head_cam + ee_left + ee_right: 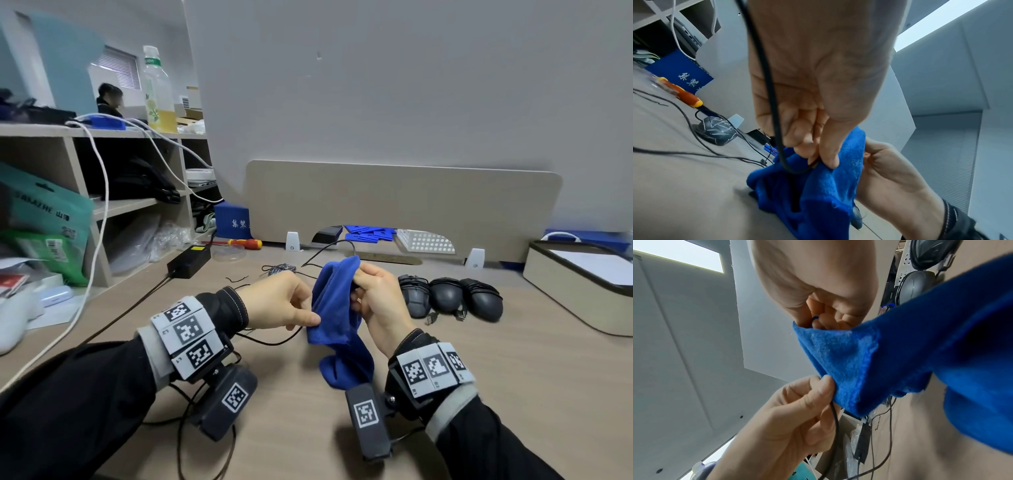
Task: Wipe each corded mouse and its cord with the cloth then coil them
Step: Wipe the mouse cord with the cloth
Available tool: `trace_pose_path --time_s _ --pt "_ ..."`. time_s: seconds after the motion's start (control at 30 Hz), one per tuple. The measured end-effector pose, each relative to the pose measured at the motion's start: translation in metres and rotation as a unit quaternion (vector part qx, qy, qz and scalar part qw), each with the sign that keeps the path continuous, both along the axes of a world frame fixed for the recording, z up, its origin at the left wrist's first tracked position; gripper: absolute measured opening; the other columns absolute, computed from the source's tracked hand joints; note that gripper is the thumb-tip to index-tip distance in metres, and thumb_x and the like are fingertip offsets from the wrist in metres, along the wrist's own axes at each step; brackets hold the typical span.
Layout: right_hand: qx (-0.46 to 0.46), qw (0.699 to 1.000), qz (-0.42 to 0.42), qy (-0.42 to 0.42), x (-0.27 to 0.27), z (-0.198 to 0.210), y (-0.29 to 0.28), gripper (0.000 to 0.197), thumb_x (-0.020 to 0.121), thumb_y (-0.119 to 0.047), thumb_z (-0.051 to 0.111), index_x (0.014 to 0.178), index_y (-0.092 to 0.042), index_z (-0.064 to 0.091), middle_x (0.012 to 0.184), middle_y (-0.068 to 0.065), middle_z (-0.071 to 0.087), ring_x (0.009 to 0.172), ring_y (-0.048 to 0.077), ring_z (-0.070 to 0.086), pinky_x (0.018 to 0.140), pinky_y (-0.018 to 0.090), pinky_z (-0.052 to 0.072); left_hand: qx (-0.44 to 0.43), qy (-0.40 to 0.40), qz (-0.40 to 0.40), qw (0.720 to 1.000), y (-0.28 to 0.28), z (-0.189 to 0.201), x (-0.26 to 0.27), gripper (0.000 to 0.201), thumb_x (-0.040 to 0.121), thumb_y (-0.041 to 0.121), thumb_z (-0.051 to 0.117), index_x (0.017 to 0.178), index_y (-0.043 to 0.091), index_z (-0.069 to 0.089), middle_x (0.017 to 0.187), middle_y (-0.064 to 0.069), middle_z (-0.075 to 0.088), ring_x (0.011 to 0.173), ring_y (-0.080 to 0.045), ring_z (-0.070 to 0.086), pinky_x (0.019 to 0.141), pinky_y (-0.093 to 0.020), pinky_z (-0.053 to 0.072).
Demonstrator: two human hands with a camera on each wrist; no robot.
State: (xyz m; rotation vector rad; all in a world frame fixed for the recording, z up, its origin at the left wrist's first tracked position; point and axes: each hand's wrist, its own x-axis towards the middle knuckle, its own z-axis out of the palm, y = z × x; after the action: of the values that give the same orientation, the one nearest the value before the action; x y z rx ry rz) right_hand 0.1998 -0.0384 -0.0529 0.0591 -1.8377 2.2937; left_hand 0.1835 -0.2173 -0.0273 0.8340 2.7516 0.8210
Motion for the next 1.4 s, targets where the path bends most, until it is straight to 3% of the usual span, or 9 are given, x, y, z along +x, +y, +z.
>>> trace_pose_path --time_s 0.27,0.57,0.63,0.73,0.87,1.07,1.17,1.3,1.4 --pt "-0.015 0.998 0.034 0.042 0.004 0.005 -0.003 0.027 0.101 -0.009 0.051 0.08 -0.012 0.068 0.061 -0.002 0.051 0.055 0.01 0.043 0.051 0.023 0.037 -0.009 0.011 -0.053 0.998 -0.008 0.007 0.003 0.031 0.089 0.028 0.073 0.064 0.017 0.058 0.054 0.011 0.052 0.055 -0.008 0.047 0.057 -0.021 0.039" --pt "-0.062 0.997 0.024 0.039 0.005 0.011 0.001 0.034 0.102 -0.006 0.045 0.083 -0.013 0.072 0.061 0.004 0.053 0.048 0.012 0.044 0.044 0.021 0.034 -0.168 0.01 -0.005 0.986 -0.023 -0.003 -0.005 0.026 0.088 0.028 0.072 0.068 0.016 0.059 0.067 0.001 0.06 0.059 -0.009 0.051 0.064 -0.027 0.046" --pt "-0.047 0.997 0.037 0.044 0.006 0.01 -0.003 0.031 0.102 -0.008 0.047 0.087 -0.013 0.074 0.071 0.009 0.056 0.059 0.016 0.048 0.052 0.026 0.038 -0.083 0.001 -0.002 0.997 -0.016 -0.006 -0.007 0.018 0.088 0.023 0.071 0.077 0.011 0.065 0.072 0.001 0.066 0.064 -0.008 0.055 0.068 -0.029 0.05" --pt "-0.04 0.997 0.044 0.057 0.01 0.013 -0.003 0.024 0.1 -0.003 0.047 0.087 -0.002 0.068 0.072 0.009 0.065 0.061 0.019 0.058 0.054 0.026 0.049 0.109 -0.023 0.011 0.994 0.003 0.0 -0.004 0.018 0.095 0.019 0.064 0.079 0.01 0.065 0.07 0.004 0.07 0.063 -0.004 0.061 0.06 -0.017 0.046" --pt "-0.036 0.997 0.051 0.048 0.013 0.012 -0.004 0.02 0.1 -0.006 0.05 0.097 0.004 0.067 0.075 0.012 0.068 0.061 0.022 0.064 0.052 0.026 0.052 0.176 -0.002 0.018 0.984 0.022 0.011 0.0 0.026 0.102 0.016 0.051 0.082 0.006 0.066 0.071 -0.006 0.071 0.062 -0.009 0.064 0.061 -0.021 0.05" --pt "-0.054 0.996 0.035 0.06 0.014 0.014 -0.003 0.021 0.096 0.001 0.049 0.083 0.004 0.064 0.072 0.015 0.064 0.059 0.024 0.058 0.051 0.025 0.049 0.112 0.07 -0.007 0.991 0.013 0.001 -0.001 0.026 0.097 0.015 0.058 0.076 0.005 0.068 0.057 -0.003 0.064 0.053 -0.014 0.058 0.059 -0.03 0.05" --pt "-0.094 0.994 -0.004 0.057 0.014 0.019 0.006 0.03 0.097 0.001 0.046 0.073 -0.007 0.063 0.051 -0.002 0.054 0.045 0.01 0.048 0.043 0.018 0.039 0.029 0.069 -0.024 0.997 0.004 0.001 0.002 0.026 0.098 0.023 0.058 0.076 0.013 0.069 0.056 0.002 0.064 0.054 -0.012 0.055 0.065 -0.036 0.051" --pt "-0.169 0.983 -0.013 0.067 0.013 0.026 0.015 0.04 0.099 -0.003 0.045 0.062 -0.015 0.056 0.047 -0.008 0.045 0.04 0.005 0.042 0.04 0.017 0.037 -0.014 0.052 -0.018 0.998 -0.007 0.003 0.006 0.027 0.099 0.028 0.057 0.076 0.019 0.068 0.057 0.004 0.066 0.054 -0.005 0.052 0.061 -0.026 0.044" --pt "-0.174 0.982 -0.011 0.072 0.01 0.026 0.017 0.031 0.099 -0.007 0.045 0.072 -0.013 0.059 0.053 -0.006 0.047 0.047 0.007 0.044 0.045 0.019 0.04 -0.004 0.03 -0.01 0.999 -0.006 0.008 0.007 0.025 0.099 0.028 0.057 0.082 0.015 0.071 0.06 0.004 0.068 0.053 -0.001 0.053 0.057 -0.015 0.04"
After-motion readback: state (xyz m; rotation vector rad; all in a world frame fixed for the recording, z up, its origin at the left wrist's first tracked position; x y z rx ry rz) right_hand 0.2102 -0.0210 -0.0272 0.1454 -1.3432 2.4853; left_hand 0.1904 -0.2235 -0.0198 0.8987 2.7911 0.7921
